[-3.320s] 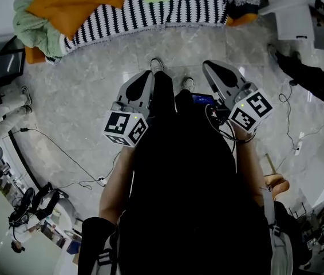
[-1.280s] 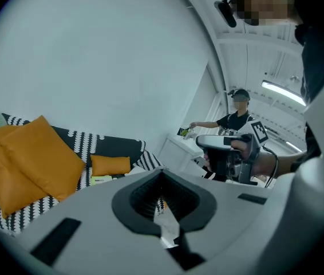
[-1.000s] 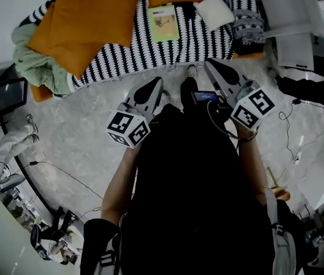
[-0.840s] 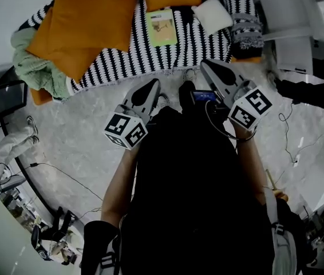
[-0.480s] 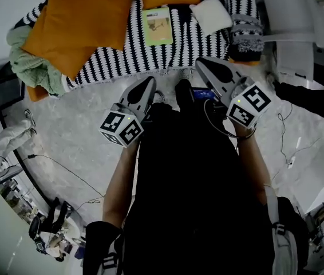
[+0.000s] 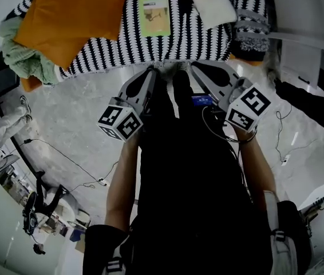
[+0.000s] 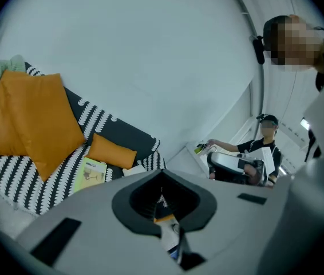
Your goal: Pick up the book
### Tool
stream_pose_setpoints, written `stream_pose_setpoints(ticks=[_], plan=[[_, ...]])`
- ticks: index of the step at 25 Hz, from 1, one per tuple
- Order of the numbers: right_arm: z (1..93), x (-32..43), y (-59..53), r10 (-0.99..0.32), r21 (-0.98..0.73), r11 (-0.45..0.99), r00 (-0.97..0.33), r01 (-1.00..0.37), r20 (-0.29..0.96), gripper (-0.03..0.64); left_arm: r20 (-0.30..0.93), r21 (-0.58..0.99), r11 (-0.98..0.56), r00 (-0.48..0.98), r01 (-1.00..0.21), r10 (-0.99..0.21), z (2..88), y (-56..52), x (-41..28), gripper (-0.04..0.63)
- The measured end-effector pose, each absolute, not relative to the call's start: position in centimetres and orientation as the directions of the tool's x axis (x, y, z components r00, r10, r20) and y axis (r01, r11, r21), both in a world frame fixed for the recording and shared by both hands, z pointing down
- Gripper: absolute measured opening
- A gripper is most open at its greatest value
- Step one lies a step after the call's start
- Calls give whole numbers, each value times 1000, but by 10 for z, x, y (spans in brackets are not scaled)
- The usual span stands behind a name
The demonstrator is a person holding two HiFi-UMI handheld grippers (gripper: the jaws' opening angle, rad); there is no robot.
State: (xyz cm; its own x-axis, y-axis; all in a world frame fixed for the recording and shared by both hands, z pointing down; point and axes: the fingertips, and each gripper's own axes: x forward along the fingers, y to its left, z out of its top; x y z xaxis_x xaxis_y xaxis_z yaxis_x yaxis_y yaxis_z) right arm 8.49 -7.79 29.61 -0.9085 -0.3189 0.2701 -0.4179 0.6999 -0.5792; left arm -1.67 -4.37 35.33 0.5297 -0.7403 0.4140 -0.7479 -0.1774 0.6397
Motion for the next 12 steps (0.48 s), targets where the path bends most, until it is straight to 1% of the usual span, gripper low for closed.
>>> stream_pose_setpoints(ticks=[3,7,12], plan=[[309,80,-82,-299,-600,687,-913,-409,279,17,433,640,-159,523,-752,-734,368,-51,-10,14],[325,74,-91,-292,-601,683,-910,-414,295,17,482,579,-182,514,-794,-709,394,-58,-7,14],[341,70,-101,-296,-602,669,-899,-435,321,17,498,602,-177,539,-779,-679,428,-68,-9,15]])
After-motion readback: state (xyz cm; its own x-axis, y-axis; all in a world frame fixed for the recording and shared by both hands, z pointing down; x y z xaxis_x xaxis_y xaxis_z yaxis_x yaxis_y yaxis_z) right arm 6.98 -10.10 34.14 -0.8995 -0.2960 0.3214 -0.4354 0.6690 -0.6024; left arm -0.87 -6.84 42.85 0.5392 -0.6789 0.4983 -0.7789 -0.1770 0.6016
